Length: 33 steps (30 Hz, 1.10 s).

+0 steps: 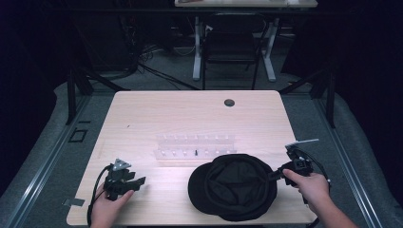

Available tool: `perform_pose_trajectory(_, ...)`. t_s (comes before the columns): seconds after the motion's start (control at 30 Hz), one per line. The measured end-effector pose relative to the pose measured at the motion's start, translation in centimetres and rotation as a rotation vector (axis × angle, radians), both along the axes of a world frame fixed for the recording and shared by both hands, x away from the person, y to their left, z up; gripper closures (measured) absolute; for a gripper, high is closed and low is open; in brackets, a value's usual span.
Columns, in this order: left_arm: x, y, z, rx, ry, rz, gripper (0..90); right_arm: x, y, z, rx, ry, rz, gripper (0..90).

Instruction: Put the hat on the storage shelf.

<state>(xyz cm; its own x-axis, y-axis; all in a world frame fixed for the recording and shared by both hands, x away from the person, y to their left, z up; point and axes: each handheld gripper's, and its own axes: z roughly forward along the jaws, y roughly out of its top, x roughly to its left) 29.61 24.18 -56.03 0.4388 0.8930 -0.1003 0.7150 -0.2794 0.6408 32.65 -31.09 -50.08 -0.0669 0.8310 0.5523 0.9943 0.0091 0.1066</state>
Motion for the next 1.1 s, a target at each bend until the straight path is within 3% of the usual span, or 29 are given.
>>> perform_pose_trajectory(0.1, 0.0, 0.0, 0.0, 0.002, 0.001, -0.001, 49.4, -0.1, 0.6, 1.4, -0.054, -0.019, -0.001, 88.1)
perform_pose_trajectory(0.33, 0.0, -0.1, 0.0, 0.005, -0.001, -0.003, 49.4, 0.0, 1.1, 3.4, -0.113, -0.025, 0.034, 88.1)
perform_pose_trajectory(0.47, -0.1, -0.1, 0.0, 0.005, 0.001, -0.002, 49.4, 0.0, 1.5, 4.8, -0.173, -0.019, 0.063, 88.1)
perform_pose_trajectory(0.7, -0.1, -0.1, 0.0, 0.006, -0.003, -0.005, 49.3, -0.2, 2.4, 6.6, -0.190, -0.036, 0.072, 88.0)
perform_pose_trajectory(0.83, -0.1, -0.1, 0.1, 0.006, 0.007, -0.013, 49.3, -0.1, 2.8, 7.9, -0.190, -0.013, 0.103, 88.1)
perform_pose_trajectory(0.9, -0.1, -0.1, 0.1, 0.005, 0.009, -0.014, 49.4, -0.2, 3.0, 8.3, -0.181, -0.015, 0.074, 88.0)
perform_pose_trajectory(0.97, 0.0, -0.1, 0.1, 0.004, 0.008, -0.014, 49.3, -0.1, 3.1, 8.8, -0.185, 0.001, 0.099, 88.1)
perform_pose_trajectory(1.1, 0.0, -0.1, 0.1, 0.004, 0.006, -0.016, 49.3, -0.2, 3.7, 9.7, -0.160, 0.000, 0.077, 88.1)
